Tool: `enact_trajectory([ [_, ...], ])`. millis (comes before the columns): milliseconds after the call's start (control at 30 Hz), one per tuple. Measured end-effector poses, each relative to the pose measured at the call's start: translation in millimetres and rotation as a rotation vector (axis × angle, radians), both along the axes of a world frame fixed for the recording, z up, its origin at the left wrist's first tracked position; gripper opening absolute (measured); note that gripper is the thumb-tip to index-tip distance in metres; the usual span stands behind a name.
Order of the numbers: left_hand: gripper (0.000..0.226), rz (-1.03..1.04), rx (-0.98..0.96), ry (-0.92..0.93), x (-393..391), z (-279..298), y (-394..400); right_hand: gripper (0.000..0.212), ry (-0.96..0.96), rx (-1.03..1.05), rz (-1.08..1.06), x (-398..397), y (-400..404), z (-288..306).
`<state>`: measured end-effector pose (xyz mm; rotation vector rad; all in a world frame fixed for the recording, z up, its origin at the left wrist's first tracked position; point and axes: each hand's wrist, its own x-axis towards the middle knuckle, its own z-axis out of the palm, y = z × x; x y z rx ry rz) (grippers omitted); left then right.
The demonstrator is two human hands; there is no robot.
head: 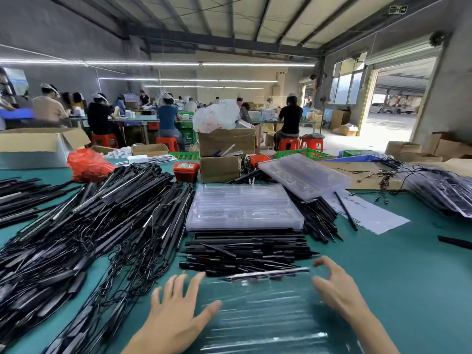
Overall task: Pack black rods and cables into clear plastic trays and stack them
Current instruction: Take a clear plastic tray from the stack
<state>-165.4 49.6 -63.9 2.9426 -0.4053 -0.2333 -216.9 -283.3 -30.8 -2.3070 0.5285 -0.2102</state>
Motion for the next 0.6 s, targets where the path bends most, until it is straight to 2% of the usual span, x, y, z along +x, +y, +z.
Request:
enact_trajectory([
  [100, 0.095, -0.020, 0.051, 0.032, 0, -2, 0, 0.019, 0.087, -0.128, -0.024, 2, 1, -7],
  [267, 0.094, -0.051, 0.056, 0.066, 1, 1, -1, 0.022, 0.224, -0.394, -0.066, 12, 12, -21],
  [500, 0.078, -0.006, 0.013, 0.029, 11, 4, -19, 0.015, 0.138, -0.472, -0.051, 28, 18, -28],
  [600, 0.080, 0.038, -0.005, -0.019, 19, 2, -28, 0.012, 0.093, -0.461, -0.023, 36, 14, -28],
])
